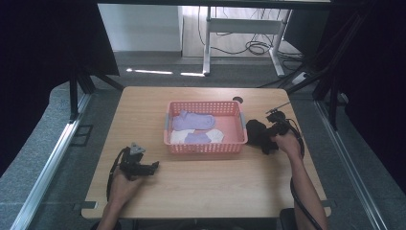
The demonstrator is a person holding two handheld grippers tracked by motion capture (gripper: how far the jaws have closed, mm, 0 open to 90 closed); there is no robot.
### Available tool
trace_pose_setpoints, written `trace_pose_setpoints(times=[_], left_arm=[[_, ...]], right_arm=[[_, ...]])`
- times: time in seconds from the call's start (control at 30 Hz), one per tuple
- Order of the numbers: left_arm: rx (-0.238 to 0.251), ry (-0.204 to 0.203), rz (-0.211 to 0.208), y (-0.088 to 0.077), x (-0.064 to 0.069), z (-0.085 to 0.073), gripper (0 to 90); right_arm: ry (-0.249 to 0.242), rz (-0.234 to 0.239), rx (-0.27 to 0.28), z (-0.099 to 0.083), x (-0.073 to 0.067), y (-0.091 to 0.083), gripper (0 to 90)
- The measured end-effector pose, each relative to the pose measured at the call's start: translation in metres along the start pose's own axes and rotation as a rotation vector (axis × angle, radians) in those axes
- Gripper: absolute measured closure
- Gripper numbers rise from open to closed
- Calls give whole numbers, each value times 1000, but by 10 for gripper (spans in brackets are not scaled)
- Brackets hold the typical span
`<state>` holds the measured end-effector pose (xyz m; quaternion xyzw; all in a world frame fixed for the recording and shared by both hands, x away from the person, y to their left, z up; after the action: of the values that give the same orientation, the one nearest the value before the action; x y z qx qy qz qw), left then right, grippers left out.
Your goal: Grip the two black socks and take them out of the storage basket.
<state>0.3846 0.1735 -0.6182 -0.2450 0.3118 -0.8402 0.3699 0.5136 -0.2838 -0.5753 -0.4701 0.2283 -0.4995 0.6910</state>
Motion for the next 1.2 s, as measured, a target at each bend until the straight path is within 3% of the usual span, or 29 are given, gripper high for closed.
trace_pose_setpoints(times=[0.57,1.2], left_arm=[[0,-1,1,0,0,0,124],[-2,-1,1,0,0,0,125]], right_arm=[[-6,-12,30,6,0,-13,437],[-59,10,70,12,-14,-47,343]])
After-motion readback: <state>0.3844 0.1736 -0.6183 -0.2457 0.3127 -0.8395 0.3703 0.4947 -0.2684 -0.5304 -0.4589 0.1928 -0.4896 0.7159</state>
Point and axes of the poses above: each handheld gripper's, and its own axes: y roughly forward along the jaws, z roughly out of its top, x roughly to its right, the point moved 10 cm from there along y, roughly forward along the jaws, and after that the axes turned 12 degrees about -z, right-handed, at the moved point
